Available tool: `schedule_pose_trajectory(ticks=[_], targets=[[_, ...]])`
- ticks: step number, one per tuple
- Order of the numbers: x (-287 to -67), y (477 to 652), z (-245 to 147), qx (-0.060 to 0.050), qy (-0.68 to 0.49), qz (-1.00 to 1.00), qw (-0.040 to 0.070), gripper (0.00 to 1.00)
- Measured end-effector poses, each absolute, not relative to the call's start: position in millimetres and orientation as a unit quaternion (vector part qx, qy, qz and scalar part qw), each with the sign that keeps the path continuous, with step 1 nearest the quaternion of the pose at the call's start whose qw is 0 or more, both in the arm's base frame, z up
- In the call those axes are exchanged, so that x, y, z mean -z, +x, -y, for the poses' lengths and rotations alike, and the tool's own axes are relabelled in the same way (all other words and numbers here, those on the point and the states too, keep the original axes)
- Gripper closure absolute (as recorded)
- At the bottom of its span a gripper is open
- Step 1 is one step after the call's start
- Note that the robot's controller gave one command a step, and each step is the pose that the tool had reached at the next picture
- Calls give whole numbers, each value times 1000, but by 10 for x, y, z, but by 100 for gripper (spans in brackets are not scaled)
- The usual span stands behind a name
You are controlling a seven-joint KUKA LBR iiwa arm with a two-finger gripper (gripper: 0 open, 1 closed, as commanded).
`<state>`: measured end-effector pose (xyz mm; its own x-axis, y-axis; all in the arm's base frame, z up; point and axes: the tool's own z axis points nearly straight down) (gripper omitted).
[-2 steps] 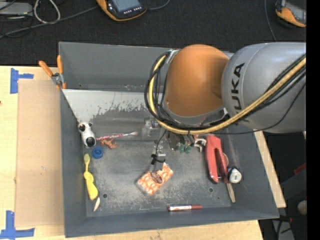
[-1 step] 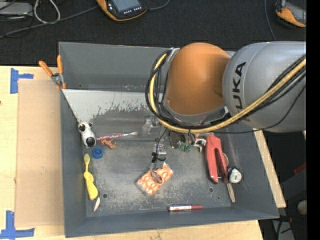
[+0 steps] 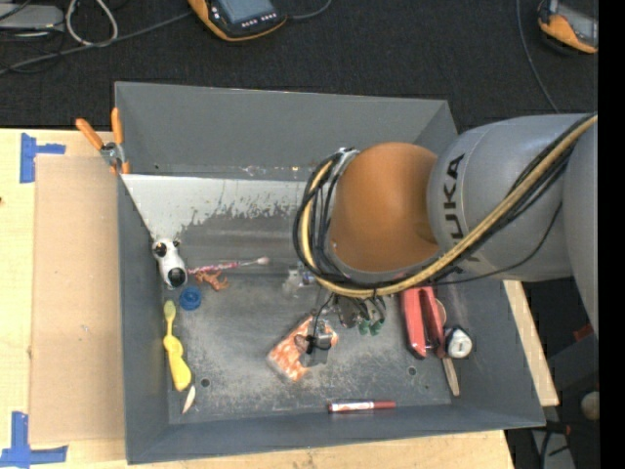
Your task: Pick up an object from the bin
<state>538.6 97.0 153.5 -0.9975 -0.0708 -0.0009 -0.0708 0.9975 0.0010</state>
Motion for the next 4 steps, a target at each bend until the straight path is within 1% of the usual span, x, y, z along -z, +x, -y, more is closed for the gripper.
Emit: schedule_pose_trajectory(ticks=[1,2,3,4], targets=[[-780,5022,-844,-2,-15,-1000,5,0],[-697,5005,-479,-1,-93,-996,2,100],[-697,5005,-479,-1,-93,-996,2,100],[-1266,5090,-408,-1,-125,-992,-1,100]])
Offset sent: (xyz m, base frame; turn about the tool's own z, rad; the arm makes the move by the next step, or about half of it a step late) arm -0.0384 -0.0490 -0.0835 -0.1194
